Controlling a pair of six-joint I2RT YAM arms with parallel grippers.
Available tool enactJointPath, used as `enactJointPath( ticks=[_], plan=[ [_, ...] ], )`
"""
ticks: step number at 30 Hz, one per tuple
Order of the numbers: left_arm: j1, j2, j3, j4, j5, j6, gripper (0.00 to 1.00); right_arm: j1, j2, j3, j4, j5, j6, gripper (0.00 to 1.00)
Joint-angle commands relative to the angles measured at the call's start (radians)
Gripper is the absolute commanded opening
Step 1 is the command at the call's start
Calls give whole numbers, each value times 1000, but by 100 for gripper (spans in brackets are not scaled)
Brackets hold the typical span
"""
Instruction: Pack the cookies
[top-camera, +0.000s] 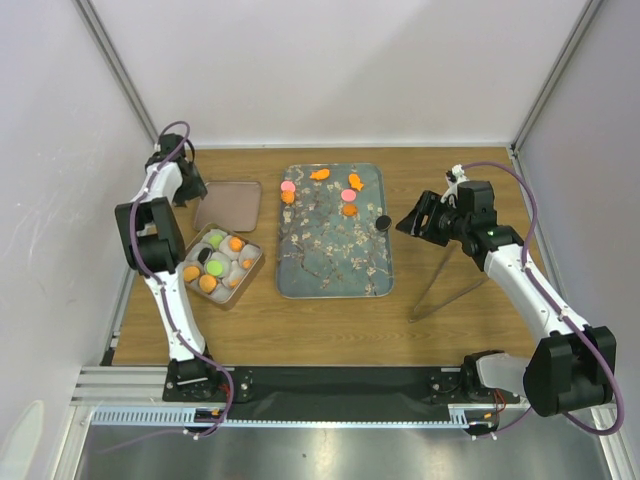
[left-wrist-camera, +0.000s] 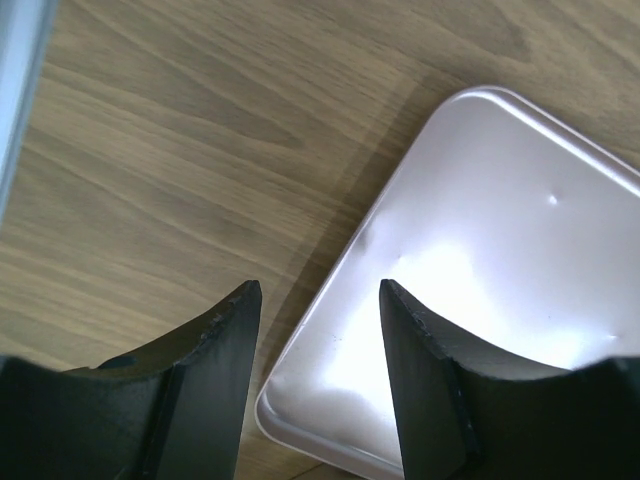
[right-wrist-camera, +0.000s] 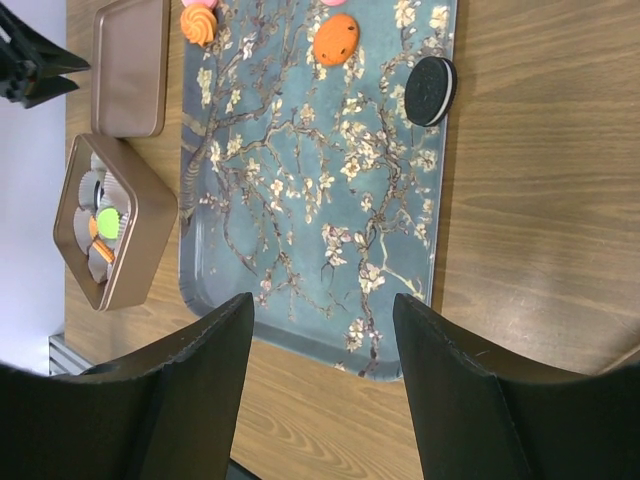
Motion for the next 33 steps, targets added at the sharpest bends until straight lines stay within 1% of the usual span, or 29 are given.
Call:
enactJointPath(
  ticks=[1,10,23,25,26,28,29,31,32,33],
  plan=[
    [-3,16,47,18,28,24,56,-4,-27,-5,44,-19,-2,64],
    [-2,44,41,13,16,18,55,-7,-33,-8,41,-21,-5,64],
    [0,64,41,6,-15,-1,48,-5,-35,-8,44,-22,-7,64],
    [-2,67,38,6,-18,-12,47,-7,-33,-8,44,-22,-5,64],
    [-2,68,38,4,-16,-15,43,-5,-35,-10,44,-24,-7,64],
    [-2,67,32,7,-21,-27,41,-7,-35,-10,43,-24,-7,64],
    [0,65,29,9,-18,-31,38,-7,-35,-10,43,-21,-7,64],
    [0,60,13,21,-13,-47,36,-7,-35,-8,43,-21,-5,64],
    [0,57,9,24,-12,-51,33,-7,-35,-8,46,-21,-7,64],
    [-2,54,1,29,-9,-59,32,-7,-35,-10,43,-21,-7,64]
  ],
)
